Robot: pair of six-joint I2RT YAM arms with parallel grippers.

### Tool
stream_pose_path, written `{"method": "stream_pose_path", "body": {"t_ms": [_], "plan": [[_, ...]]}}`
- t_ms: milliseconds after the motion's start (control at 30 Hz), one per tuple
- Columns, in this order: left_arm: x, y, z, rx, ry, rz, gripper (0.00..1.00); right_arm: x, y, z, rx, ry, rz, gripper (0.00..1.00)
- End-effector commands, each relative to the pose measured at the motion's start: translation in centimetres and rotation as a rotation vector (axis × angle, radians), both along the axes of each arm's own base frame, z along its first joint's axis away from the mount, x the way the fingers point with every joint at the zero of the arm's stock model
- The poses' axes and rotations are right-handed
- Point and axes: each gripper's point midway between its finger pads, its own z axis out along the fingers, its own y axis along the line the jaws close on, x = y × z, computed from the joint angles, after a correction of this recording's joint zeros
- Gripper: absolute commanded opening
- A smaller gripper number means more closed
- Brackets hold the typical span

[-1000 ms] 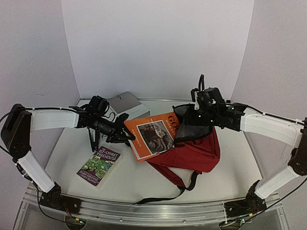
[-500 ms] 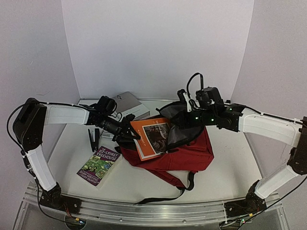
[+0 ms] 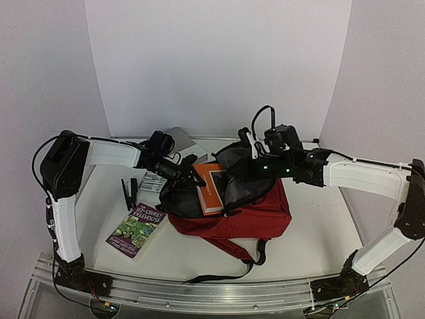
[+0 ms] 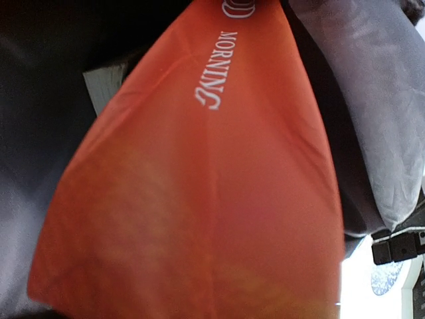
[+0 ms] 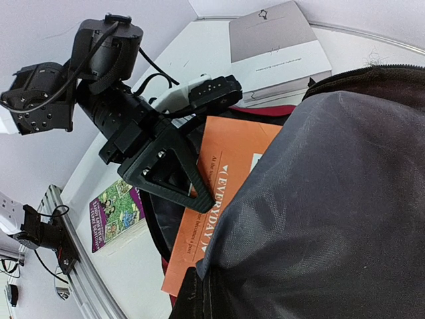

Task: Pack the student bag
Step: Place the book in the student bag.

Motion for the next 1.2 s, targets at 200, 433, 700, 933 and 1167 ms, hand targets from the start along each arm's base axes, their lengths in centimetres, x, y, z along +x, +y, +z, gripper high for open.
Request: {"method": "stream_pose_path", "body": {"t_ms": [200,433,700,933,1167], "plan": [[2.3,-3.7,-1.3,0.061,-0.088,0.001,0.30,-1.0,1.0,5.3,0.188,-0.094,0.010,0.00],[2.9,-4.1,-0.8,0.091,-0.155,0.037,0.33,-0.1,-0.9,4.4,0.176,-0.085,-0.115,0.00],[3.6,-2.2,1.3,0.187,-0.260,0.105,0.66,0.3,-2.2,4.4,0.184,-0.078,-0.197,0.00],[2.3,1.0,3.2,0.279,-0.330,0.159,0.78,0.2,-3.8,4.4,0.176,-0.083,-0.254,0.00],[-0.2,-0.2,1.5,0.253,-0.248,0.153,0.77,0.1,-4.1,4.0,0.163,-0.076,-0.266,0.00]]}}
